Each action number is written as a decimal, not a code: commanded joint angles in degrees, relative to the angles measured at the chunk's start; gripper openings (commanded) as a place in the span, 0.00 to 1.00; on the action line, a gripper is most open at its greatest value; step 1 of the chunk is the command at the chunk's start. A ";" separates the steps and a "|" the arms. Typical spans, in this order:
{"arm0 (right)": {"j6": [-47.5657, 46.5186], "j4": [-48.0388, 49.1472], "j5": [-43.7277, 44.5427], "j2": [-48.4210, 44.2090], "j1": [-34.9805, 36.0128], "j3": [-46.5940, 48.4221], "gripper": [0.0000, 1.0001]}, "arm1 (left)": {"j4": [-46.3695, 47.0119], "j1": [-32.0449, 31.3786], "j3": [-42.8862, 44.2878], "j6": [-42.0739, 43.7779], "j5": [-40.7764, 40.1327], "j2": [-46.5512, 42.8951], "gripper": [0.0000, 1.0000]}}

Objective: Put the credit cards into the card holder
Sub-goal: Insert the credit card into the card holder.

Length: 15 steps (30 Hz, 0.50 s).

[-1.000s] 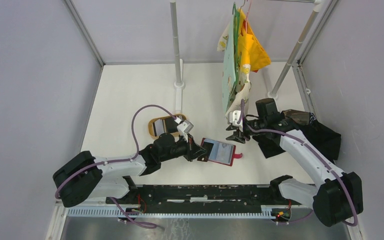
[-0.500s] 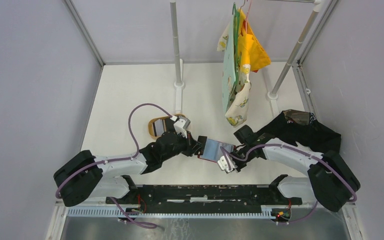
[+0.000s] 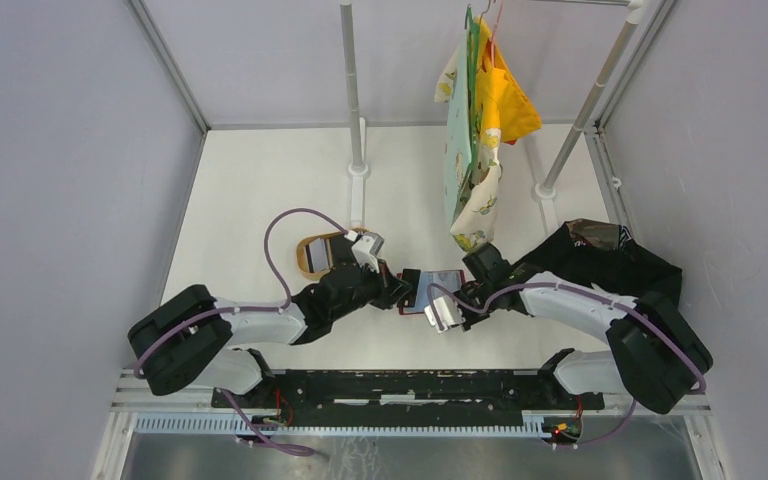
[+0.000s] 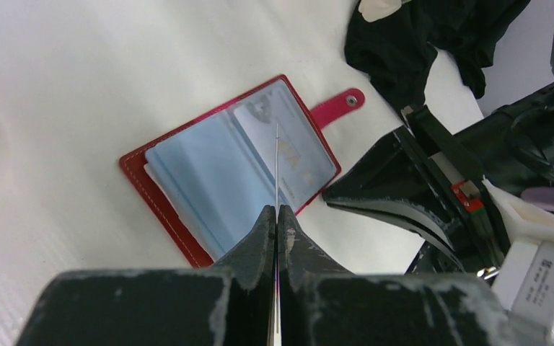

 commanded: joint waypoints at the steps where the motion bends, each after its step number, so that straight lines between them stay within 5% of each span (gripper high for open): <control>1: -0.51 -4.32 4.65 -0.20 -3.51 1.51 0.11 | 7.58 0.12 2.22 -6.21 -2.53 2.86 0.02; 6: -5.65 -14.41 -4.70 -0.64 -4.71 6.39 0.13 | 12.72 0.02 1.73 -12.26 -5.32 6.39 0.02; 15: 1.24 -11.58 -0.71 0.34 -9.45 7.77 0.14 | 20.14 -1.20 2.55 -22.64 -10.72 15.97 0.02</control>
